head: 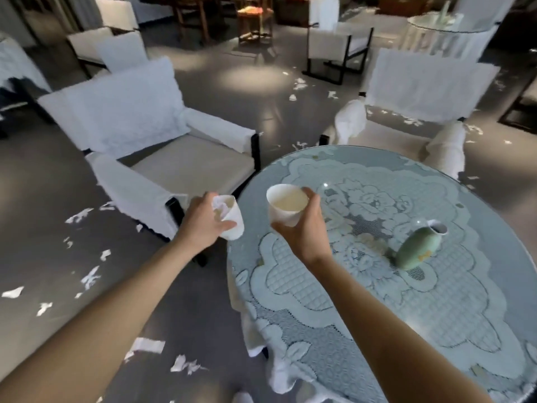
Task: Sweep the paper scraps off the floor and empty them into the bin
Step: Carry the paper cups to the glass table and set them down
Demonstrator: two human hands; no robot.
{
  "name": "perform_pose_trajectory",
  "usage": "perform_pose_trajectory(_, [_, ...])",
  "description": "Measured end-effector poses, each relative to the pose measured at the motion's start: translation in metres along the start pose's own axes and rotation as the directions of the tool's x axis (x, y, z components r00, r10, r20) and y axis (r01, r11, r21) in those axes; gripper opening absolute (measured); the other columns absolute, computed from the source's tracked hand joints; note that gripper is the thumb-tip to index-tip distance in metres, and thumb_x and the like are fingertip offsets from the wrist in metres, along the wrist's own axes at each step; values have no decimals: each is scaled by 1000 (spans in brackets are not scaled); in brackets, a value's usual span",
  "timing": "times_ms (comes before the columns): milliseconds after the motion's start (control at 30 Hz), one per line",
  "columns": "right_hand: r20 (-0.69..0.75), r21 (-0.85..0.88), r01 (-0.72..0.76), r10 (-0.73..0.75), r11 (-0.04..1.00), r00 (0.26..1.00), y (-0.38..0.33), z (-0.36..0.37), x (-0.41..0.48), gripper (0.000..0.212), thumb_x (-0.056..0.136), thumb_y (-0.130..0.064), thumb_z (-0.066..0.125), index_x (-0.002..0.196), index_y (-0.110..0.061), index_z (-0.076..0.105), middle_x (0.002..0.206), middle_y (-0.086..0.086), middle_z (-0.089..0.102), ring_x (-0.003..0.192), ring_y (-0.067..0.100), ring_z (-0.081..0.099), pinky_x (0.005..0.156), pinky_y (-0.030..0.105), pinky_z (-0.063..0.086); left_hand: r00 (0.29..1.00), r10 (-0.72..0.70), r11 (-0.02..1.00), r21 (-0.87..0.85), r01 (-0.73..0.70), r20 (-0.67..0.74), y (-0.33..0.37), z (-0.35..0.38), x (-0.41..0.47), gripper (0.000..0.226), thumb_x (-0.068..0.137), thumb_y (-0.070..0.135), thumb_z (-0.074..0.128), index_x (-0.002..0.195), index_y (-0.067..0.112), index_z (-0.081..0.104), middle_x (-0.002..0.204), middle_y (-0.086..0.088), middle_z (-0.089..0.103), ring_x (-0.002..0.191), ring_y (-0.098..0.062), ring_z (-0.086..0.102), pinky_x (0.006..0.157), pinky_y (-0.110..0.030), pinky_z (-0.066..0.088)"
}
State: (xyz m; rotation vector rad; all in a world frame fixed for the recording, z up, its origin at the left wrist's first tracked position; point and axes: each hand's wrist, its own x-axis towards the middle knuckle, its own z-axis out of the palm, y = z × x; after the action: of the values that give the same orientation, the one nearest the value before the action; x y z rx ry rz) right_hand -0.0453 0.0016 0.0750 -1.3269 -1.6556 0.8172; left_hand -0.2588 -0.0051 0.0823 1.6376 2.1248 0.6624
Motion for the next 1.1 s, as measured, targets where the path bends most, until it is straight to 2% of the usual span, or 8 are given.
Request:
perform_pose_trajectory(100, [24,45,26,-27,999,999,-19,27,24,82,74,-19,79,138,-18,28,134,6,44,113,22,49,84,24,39,997,-38,999,-5,38,-71,-16,-33,17,74,75,23,80,138,14,44,131,-19,44,116,-31,48,84,-23,34])
perform_pose_trajectory(200, [30,35,65,-66,997,997,-29,57,55,79,75,-20,78,136,-21,29,132,4,43,115,22,47,84,23,37,996,-43,999,-30,41,-74,-29,-53,50,76,78,21,76,144,21,38,133,-15,34,118,-28,46,85,-19,31])
perform_pose_trajectory(333, [-5,-6,73,-73,997,997,-24,100,112,80,77,-23,77,140,-20,27,133,3,41,116,20,45,85,24,36,999,-4,1000,-26,3,-54,-43,-60,125,78,78,22,77,144,19,36,131,-15,38,116,-29,47,82,-22,33])
perform_pose_trajectory(500, [-124,-26,26,-29,999,992,-5,164,219,82,76,-19,76,141,-19,26,133,0,40,111,10,42,84,13,32,997,80,994,-77,-81,-19,-70,-59,265,76,76,18,79,141,13,40,129,-16,42,111,-29,49,79,-21,32])
perform_pose_trajectory(700, [-299,78,-163,179,984,937,-10,228,346,80,71,-10,78,136,-14,31,121,-3,43,107,12,47,72,-5,32,978,182,982,-70,-175,107,-94,-81,422,71,74,16,79,136,10,44,127,-17,46,111,-32,51,80,-26,37])
perform_pose_trajectory(800, [-354,54,-212,217,976,910,-12,235,400,86,70,-12,79,140,-13,29,126,-2,42,106,9,43,78,2,30,962,233,972,-65,-226,140,-84,-83,495,70,75,16,79,134,9,42,124,-19,50,107,-33,52,75,-28,37])
perform_pose_trajectory(933, [-451,0,-234,209,972,868,5,220,462,87,72,-15,79,141,-15,26,132,-2,42,110,9,43,90,18,37,947,247,967,-119,-226,207,-43,-48,581,79,76,18,79,141,8,35,135,-17,45,120,-32,47,83,-27,33])
perform_pose_trajectory(1100, [-563,-47,-271,198,961,802,48,171,558,85,74,-16,77,142,-17,26,135,-1,41,122,15,43,93,20,35,916,315,937,-232,-260,247,32,9,680,75,76,15,78,139,8,39,137,-17,45,120,-30,47,78,-22,32])
